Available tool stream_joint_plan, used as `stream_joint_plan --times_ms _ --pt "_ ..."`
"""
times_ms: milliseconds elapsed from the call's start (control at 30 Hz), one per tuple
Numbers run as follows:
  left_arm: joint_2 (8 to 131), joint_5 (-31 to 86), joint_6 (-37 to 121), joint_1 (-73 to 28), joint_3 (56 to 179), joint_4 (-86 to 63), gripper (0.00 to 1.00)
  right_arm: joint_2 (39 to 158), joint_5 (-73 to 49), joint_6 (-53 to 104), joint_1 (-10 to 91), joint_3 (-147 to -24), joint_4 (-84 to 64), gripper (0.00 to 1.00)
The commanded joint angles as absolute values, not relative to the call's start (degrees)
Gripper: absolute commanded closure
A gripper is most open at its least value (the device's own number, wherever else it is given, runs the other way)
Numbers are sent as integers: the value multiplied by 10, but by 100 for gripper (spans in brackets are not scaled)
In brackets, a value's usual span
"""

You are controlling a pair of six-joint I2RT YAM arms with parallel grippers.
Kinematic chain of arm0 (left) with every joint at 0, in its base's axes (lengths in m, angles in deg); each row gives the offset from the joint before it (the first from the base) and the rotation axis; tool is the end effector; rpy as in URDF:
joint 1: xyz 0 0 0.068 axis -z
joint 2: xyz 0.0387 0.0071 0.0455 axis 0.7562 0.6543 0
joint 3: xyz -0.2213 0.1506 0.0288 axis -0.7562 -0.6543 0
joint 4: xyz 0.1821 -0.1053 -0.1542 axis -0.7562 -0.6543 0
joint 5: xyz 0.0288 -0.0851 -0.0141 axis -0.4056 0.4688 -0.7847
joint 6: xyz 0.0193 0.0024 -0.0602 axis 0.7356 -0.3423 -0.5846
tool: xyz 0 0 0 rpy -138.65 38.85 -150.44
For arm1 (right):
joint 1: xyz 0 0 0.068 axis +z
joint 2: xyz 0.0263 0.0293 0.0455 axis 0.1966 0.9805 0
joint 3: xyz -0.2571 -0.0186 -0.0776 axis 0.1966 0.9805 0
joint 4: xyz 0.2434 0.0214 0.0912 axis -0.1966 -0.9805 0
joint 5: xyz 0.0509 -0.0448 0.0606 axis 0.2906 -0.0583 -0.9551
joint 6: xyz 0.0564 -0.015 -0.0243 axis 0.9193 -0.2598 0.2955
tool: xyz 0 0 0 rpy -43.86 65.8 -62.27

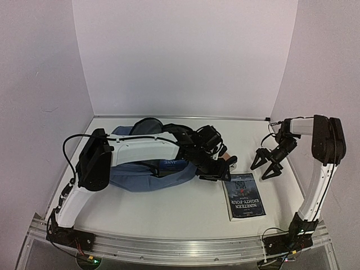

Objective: Pack the student bag
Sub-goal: Pick up the book from the center of the board.

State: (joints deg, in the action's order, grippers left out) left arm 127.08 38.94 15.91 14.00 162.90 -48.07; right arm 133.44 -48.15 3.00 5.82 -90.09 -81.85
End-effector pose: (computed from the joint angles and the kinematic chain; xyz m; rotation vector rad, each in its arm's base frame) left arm 0.2234 -0.4769 0.2013 0.7639 2.6604 -1.0674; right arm 0.3357 0.0014 0.1489 0.0674 -2.7536 -1.1690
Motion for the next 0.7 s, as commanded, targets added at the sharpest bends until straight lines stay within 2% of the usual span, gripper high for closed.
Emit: stream_joint_plan --times_ms 0,267,467,667 --pt "1298 429 122 144 1635 -425 39 1335 -506 66 60 -863 -787 11" --pt "1329 447 58 145 1603 -342 40 1343 -530 87 63 -773 -741 17" --pt "1377 469 30 145 1625 -312 40 1344 -565 78 82 -768 -735 21" --pt "1403 476 13 141 1638 -299 52 1313 -661 -2 83 -772 -783 33"
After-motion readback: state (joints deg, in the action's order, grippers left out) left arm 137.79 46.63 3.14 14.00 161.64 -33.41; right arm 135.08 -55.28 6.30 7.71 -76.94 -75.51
